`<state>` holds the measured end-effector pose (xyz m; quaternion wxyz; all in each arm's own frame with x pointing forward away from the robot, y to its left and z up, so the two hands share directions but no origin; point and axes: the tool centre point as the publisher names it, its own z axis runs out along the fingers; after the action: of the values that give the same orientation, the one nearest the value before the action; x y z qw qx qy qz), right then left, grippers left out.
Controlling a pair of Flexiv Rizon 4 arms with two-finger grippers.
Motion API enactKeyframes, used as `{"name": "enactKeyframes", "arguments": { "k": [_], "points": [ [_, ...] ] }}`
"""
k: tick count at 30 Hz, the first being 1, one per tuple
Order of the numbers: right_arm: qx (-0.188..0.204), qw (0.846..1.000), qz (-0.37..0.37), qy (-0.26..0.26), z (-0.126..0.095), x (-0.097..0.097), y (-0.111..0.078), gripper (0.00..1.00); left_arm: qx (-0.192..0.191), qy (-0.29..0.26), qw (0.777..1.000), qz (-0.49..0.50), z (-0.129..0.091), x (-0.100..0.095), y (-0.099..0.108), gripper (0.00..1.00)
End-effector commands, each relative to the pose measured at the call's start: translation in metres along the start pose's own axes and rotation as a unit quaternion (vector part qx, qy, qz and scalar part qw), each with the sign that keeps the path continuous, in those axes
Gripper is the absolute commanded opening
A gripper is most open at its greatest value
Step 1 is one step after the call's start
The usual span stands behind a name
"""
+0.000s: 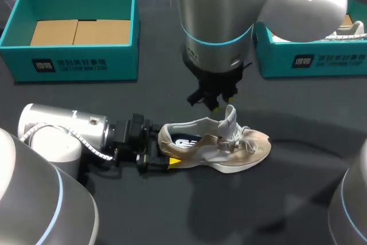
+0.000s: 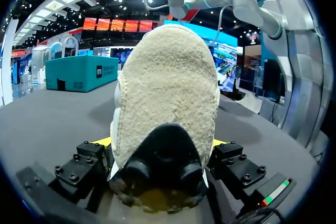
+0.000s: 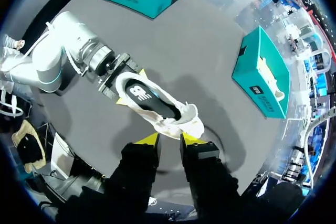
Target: Take the shoe out of the shoebox, open the shoe tongue, remove and reinsert the insole, then place the shoe into the shoebox
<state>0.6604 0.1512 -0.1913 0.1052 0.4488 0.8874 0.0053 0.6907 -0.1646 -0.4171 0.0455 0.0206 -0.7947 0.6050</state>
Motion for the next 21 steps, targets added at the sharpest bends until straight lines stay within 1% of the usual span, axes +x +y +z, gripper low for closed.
{"name": "enactKeyframes", "arguments": {
  "k": [1,2,3,13,14,16,17,19,20,21],
  "points": [
    [-0.028,0.972,-0.213,0.093,0.006,0.005,0.005,0.00,0.000,0.000,1.000,0.000,0.001,0.001,0.000,0.00],
    [-0.010,0.964,-0.251,0.087,0.008,0.012,0.005,0.00,0.000,0.000,1.000,0.000,0.001,0.001,0.000,0.00],
    [0.017,0.968,-0.245,0.054,0.011,0.016,0.004,0.00,0.000,0.000,1.000,0.000,0.001,0.001,0.000,0.00],
    [0.017,0.968,-0.245,0.054,0.011,0.016,0.004,0.00,0.000,0.000,1.000,0.000,0.001,0.001,0.000,0.00],
    [0.028,0.959,-0.278,0.056,0.016,0.019,0.011,0.00,0.000,0.000,1.000,0.000,0.001,0.001,0.000,0.00],
    [0.028,0.947,-0.316,0.050,0.022,0.023,0.018,0.00,0.000,0.000,1.000,0.000,0.001,0.001,0.000,0.00],
    [0.025,0.936,-0.348,0.048,0.024,0.025,0.021,0.00,0.000,0.000,1.000,0.000,0.001,0.001,0.000,0.00],
    [0.025,0.931,-0.363,0.042,0.030,0.027,0.025,0.00,0.000,0.000,1.000,0.000,0.001,0.001,0.000,0.00],
    [0.020,0.922,-0.384,0.044,0.034,0.028,0.027,0.00,0.000,0.000,1.000,0.000,0.001,0.001,0.000,0.00],
    [0.014,0.921,-0.388,0.040,0.039,0.030,0.028,0.00,0.000,0.000,1.000,0.000,0.001,0.001,0.000,0.00]
  ]
}}
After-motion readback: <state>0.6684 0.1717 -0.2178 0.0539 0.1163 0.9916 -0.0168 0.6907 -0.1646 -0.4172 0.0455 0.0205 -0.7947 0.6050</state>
